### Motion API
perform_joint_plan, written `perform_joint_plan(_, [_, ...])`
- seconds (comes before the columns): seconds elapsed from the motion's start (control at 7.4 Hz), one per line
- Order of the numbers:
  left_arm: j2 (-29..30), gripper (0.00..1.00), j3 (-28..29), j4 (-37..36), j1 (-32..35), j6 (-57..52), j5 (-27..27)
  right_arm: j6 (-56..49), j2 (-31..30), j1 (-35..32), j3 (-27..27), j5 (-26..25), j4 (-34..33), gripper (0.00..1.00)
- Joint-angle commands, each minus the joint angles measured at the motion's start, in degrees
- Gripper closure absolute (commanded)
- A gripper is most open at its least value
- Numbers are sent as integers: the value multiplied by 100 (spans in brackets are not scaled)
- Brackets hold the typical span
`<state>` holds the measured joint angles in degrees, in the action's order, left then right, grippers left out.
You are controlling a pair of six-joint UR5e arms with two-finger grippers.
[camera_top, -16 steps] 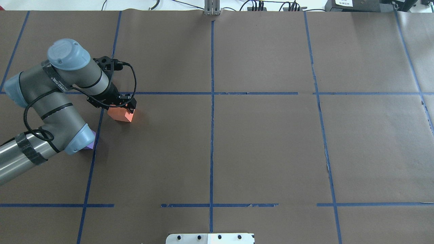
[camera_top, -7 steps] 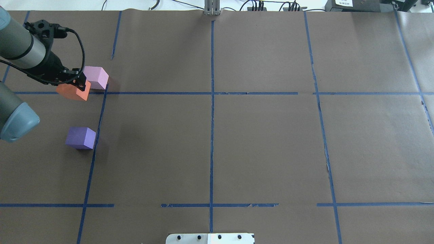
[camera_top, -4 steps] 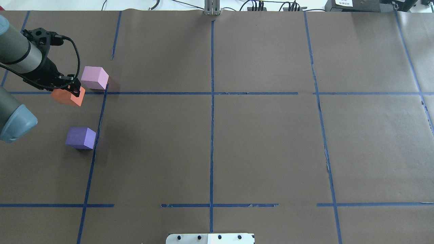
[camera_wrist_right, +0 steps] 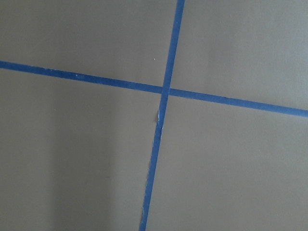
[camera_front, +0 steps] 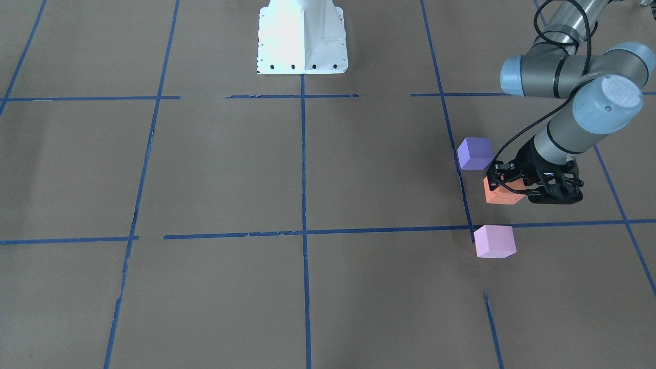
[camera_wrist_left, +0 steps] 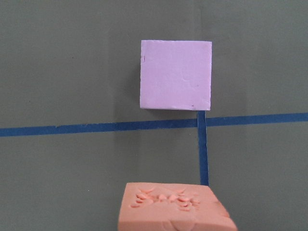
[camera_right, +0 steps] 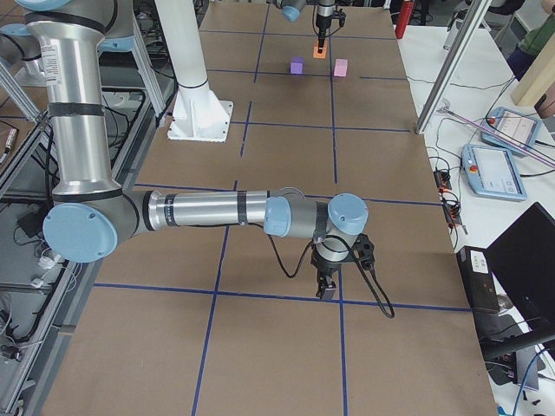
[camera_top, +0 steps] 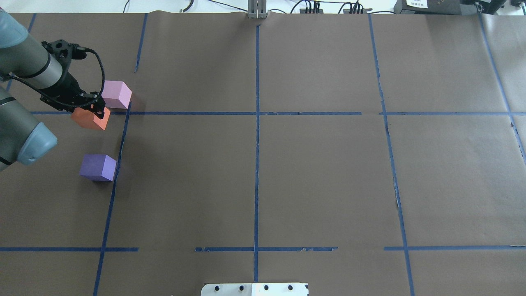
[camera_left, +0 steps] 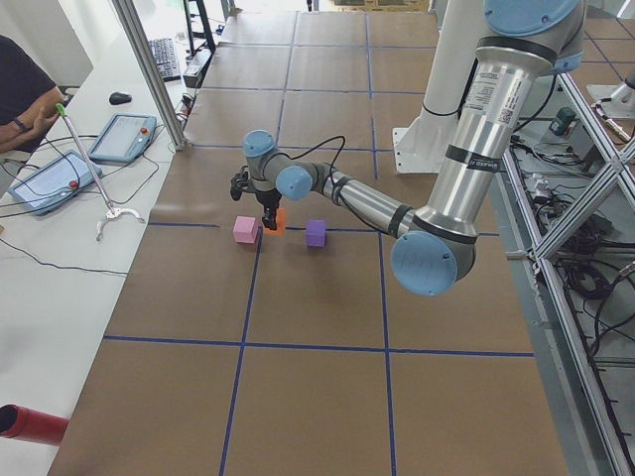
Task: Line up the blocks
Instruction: 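Carry the orange cube toward the pink cube with the left gripper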
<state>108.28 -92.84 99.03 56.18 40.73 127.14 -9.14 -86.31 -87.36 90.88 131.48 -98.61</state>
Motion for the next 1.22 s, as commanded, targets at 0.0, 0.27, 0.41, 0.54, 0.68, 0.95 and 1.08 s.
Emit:
perform_joint_plan(0.0, [44, 88, 326, 195, -11, -22, 143, 0, 0, 0, 0, 0, 0, 0])
perform_joint_plan(0.27, [44, 88, 573, 502, -46, 48, 153, 0, 0, 0, 0, 0, 0, 0])
perform_joint_plan(0.41, [44, 88, 600, 521, -55, 49, 162, 0, 0, 0, 0, 0, 0, 0])
perform_joint_plan(0.54, [53, 88, 644, 599, -98, 83, 171, 0, 0, 0, 0, 0, 0, 0])
perform_joint_plan(0.68, [53, 88, 705, 687, -142, 145, 171, 0, 0, 0, 0, 0, 0, 0])
perform_joint_plan(0.95, [62, 88, 784, 828, -213, 286, 171, 0, 0, 0, 0, 0, 0, 0])
perform_joint_plan(1.08, [62, 88, 828, 898, -213, 286, 180, 0, 0, 0, 0, 0, 0, 0])
